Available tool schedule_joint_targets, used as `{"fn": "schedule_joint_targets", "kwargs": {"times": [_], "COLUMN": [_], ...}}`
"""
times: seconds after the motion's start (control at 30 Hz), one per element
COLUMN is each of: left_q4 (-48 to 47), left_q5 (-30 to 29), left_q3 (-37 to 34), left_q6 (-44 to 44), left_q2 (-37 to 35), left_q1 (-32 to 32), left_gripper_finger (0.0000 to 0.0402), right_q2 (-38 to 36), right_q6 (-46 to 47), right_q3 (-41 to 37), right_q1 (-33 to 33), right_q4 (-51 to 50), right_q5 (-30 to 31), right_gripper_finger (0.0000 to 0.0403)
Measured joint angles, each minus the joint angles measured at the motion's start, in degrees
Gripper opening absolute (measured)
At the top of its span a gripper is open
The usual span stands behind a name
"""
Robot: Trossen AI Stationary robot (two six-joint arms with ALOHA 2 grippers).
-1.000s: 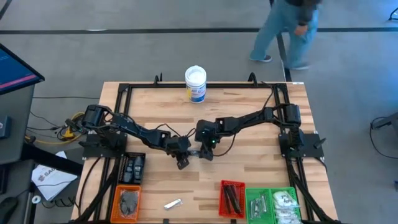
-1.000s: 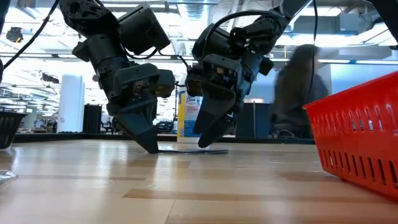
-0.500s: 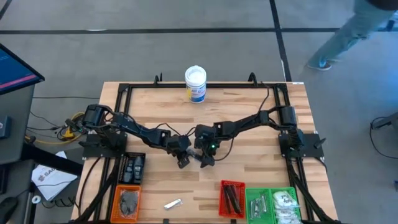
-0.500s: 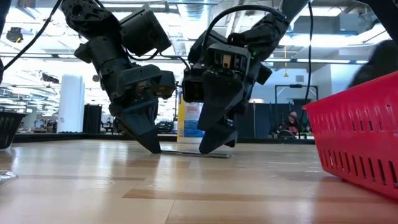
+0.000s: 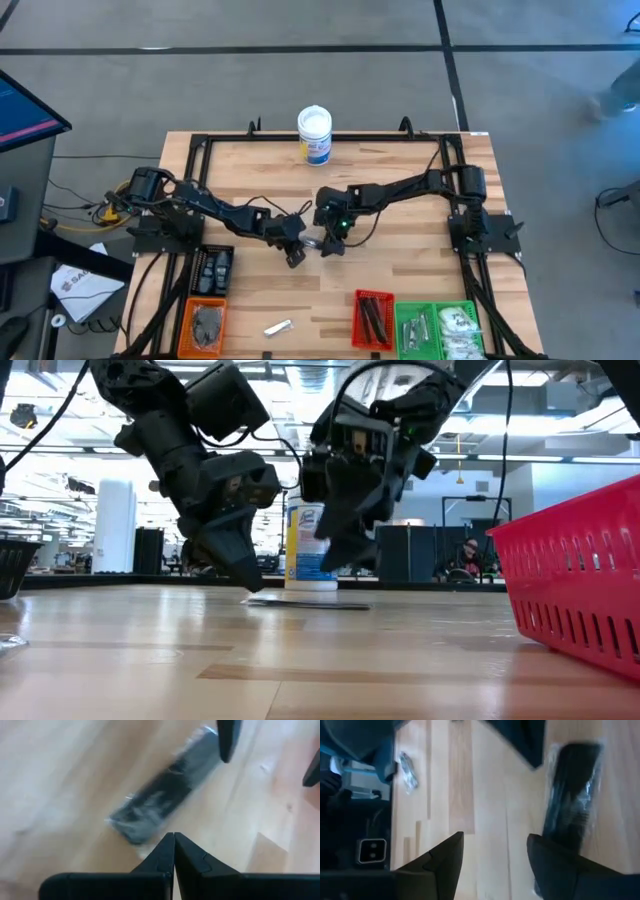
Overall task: Pick & Place Travel size toiletries
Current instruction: Put the black comb into the red bin
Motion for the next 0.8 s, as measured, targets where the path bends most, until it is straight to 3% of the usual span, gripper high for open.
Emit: {"fn": "schedule_joint_targets", "kwargs": {"times": [0.17, 0.33, 0.8], "left_q4": [3.3, 3.4, 7.2], "left_q5": [1.9, -0.4, 4.9], "left_q3": [0.1, 0.1, 0.9], "left_q6": [0.5, 0.0, -2.4], "left_q2": [0.0, 0.1, 9.4], "left_q1": [-0.9, -0.2, 1.3], "left_gripper_finger": [0.0000, 0.0000, 0.0001], "right_q2": [-1.7, -1.8, -1.7], "right_q6": [-1.0, -3.1, -4.4], "right_q3": [0.0, -0.4, -4.6], "right_q1": [-0.6, -0.9, -1.5], "right_q4": [0.5, -1.2, -1.1], "right_q5": [0.3, 2.9, 6.3], "right_gripper_finger": [0.0204, 0.0205, 0.0222]}}
